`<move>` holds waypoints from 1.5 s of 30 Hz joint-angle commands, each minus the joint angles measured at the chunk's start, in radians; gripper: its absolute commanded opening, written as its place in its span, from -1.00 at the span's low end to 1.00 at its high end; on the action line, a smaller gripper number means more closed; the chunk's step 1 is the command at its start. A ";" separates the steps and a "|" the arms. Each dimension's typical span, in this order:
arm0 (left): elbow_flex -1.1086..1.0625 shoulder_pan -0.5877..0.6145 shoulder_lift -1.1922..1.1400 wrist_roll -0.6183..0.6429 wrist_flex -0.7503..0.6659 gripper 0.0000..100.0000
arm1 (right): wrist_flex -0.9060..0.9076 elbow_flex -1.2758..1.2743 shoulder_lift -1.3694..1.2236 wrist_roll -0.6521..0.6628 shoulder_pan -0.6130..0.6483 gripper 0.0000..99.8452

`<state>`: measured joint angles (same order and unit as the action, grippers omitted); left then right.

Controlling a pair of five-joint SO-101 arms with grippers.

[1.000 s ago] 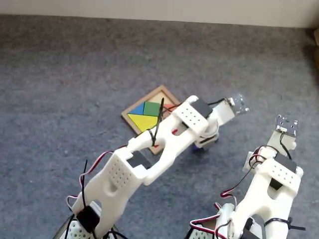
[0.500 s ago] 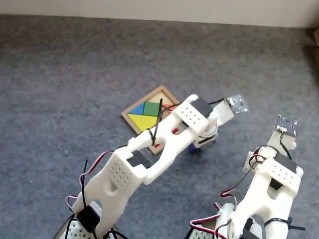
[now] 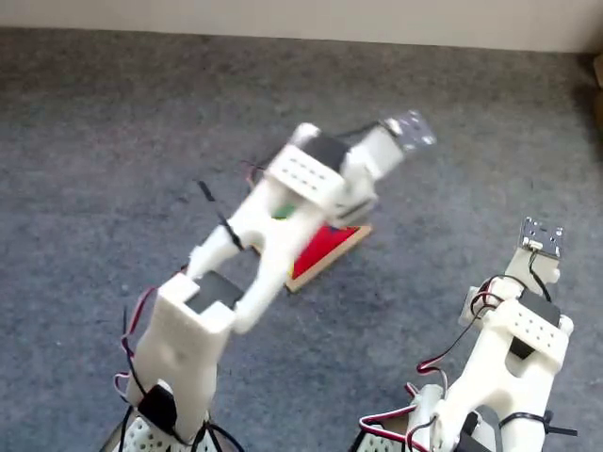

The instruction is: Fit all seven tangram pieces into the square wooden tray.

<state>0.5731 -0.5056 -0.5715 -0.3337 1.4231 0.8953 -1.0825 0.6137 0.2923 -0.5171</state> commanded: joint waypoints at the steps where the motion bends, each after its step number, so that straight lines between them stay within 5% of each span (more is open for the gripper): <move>1: 0.050 0.099 0.038 -0.106 -0.029 -0.75 | -0.010 0.007 0.038 -0.002 -0.015 -0.99; 9: 0.050 0.168 -0.077 -0.293 -0.124 -0.74 | -0.012 0.007 0.038 -0.002 -0.015 -0.99; 14: 0.051 0.186 -0.079 -0.304 -0.126 -0.50 | -0.012 0.007 0.038 -0.002 -0.015 -0.99; 19: 0.110 0.228 -0.079 -0.304 -0.147 -0.52 | -0.012 0.008 0.038 -0.002 -0.015 -0.99; 25: 0.271 0.232 -0.079 -0.304 0.071 -0.59 | -0.012 0.008 0.038 -0.002 -0.015 -0.99; 37: 0.309 0.133 -0.091 0.087 0.166 -0.69 | 0.012 0.005 0.038 -0.009 -0.005 -0.99; 45: 0.282 0.105 -0.214 0.169 0.083 -0.68 | 0.096 0.007 0.039 -0.086 0.093 -0.99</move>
<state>0.8401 -0.3782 -0.7587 -0.1864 1.5459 0.9689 -1.0825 0.6137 0.2846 -0.4833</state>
